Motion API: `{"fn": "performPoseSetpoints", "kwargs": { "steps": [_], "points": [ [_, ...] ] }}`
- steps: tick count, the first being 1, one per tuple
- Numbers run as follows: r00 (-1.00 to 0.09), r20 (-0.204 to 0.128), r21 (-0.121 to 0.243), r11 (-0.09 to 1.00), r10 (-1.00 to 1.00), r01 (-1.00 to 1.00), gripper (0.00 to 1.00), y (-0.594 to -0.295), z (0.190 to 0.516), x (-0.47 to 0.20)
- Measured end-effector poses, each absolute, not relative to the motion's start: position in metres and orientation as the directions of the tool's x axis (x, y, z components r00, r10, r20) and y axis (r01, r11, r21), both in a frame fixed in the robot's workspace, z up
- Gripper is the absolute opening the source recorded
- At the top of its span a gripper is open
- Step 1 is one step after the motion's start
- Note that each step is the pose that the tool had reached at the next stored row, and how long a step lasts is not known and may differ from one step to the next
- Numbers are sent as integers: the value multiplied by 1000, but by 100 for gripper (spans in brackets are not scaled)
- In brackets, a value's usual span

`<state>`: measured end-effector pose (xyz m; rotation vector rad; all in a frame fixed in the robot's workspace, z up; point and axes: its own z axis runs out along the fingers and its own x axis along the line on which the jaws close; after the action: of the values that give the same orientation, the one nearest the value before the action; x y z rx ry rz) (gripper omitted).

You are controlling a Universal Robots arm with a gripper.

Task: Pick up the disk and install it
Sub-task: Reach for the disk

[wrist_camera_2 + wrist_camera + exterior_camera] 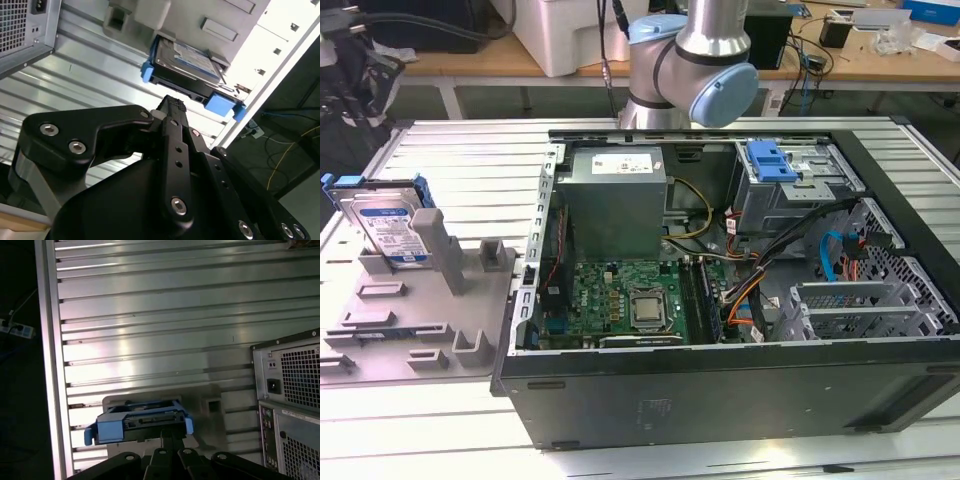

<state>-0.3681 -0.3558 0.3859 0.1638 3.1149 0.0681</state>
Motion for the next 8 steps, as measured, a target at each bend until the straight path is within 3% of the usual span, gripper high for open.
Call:
{"fn": "performPoseSetpoints", "kwargs": {
  "steps": [8],
  "points": [
    [-994, -19, 45, 993, 109, 109, 11, -347, 383, -409]
  ]
}}
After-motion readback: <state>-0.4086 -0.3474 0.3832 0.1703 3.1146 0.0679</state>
